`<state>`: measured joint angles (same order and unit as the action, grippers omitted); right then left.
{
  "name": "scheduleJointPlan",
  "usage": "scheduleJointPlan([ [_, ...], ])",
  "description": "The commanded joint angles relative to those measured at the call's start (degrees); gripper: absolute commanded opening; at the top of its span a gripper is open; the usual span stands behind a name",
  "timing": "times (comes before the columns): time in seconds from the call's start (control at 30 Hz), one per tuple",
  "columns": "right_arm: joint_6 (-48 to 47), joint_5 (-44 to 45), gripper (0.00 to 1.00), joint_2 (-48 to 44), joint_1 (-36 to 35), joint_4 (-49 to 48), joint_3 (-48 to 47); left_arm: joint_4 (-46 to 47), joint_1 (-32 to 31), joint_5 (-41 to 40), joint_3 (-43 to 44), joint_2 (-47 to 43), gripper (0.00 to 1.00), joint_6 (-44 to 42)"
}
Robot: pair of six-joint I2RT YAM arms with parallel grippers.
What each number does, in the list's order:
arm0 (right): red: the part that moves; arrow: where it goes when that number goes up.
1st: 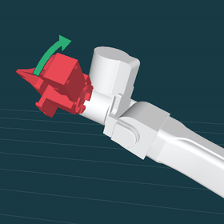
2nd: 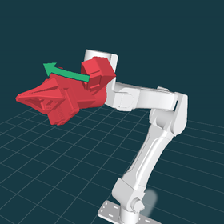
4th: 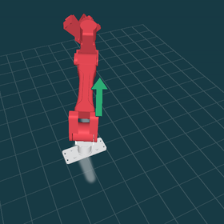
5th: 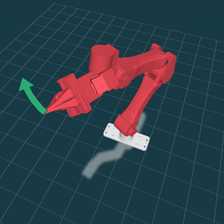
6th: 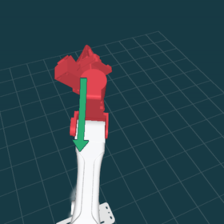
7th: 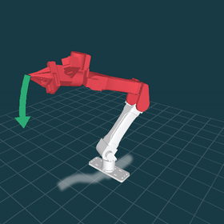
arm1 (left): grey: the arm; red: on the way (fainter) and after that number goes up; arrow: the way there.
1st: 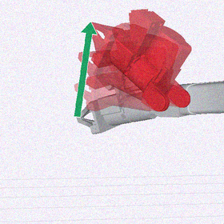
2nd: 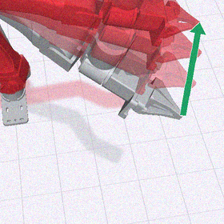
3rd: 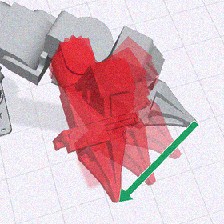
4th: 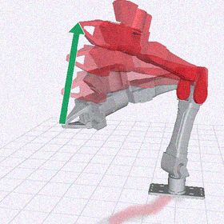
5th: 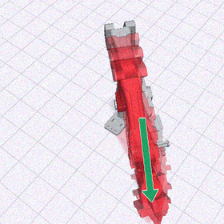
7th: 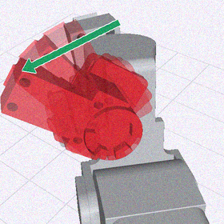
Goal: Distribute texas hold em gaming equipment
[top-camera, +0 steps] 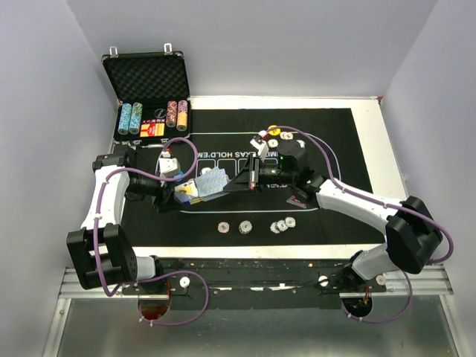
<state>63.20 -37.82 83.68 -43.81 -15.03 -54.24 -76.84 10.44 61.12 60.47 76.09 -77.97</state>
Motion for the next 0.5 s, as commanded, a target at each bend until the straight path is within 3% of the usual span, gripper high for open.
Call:
scheduleJointPlan([
  [0.0,2.98,-3.22,0.07,1.22,0.13,-5.0,-1.05,-15.45,0.2,2.6,1.5,-0.07,0.12,-1.13],
  [0.23,1.32,-2.87,0.07,-0.62,0.74,-2.03,-4.55,-15.71,0.29,2.51,1.85,0.11,0.12,-1.13],
  [0.47,-2.55,-5.15,0.07,0.43,8.46,3.68,-7.98,-15.8,0.72,1.11,0.27,-2.17,0.11,-0.6],
])
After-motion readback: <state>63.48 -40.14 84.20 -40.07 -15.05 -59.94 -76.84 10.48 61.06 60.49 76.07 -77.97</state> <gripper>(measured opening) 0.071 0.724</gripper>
